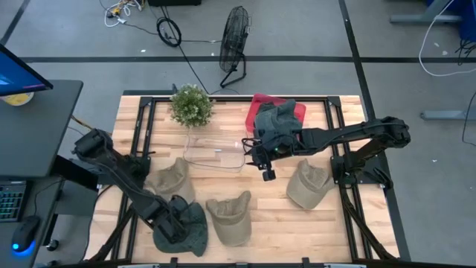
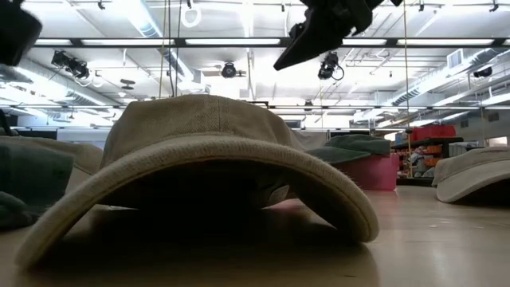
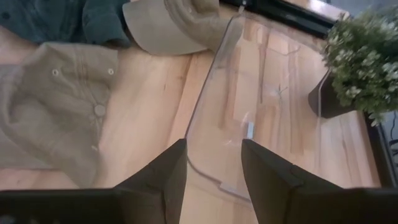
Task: Pick & Place hat
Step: Put the black cap into the red bin
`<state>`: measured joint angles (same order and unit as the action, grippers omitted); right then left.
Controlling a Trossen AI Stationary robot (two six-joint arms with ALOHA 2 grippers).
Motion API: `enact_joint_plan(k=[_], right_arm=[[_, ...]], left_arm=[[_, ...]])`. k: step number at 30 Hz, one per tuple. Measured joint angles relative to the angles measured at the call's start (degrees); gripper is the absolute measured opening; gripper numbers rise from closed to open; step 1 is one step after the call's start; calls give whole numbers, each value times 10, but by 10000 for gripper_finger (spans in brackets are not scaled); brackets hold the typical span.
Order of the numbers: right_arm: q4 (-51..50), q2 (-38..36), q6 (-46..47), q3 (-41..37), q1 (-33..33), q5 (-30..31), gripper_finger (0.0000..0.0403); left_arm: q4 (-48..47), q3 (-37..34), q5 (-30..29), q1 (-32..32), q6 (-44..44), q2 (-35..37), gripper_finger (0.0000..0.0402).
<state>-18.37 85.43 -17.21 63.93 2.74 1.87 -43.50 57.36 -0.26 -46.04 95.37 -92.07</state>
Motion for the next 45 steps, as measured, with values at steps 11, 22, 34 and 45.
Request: enact_joint_plan(k=[11,22,34,45], right_arm=[[107,0,-15,-49,6,-108,155],[282,0,-73,-94,57,-166,171],[309,0,-58,-94,85,-163,248],[274,0,-67,-94,78,-22,252]], left_arm=[[7,1,-13,16,-164,-47,68],[-109,155,-98,62,-242,-35,6],[-139,219,-234,200,-491,-37,9],[79,219,-247,311,-818,-37,9]])
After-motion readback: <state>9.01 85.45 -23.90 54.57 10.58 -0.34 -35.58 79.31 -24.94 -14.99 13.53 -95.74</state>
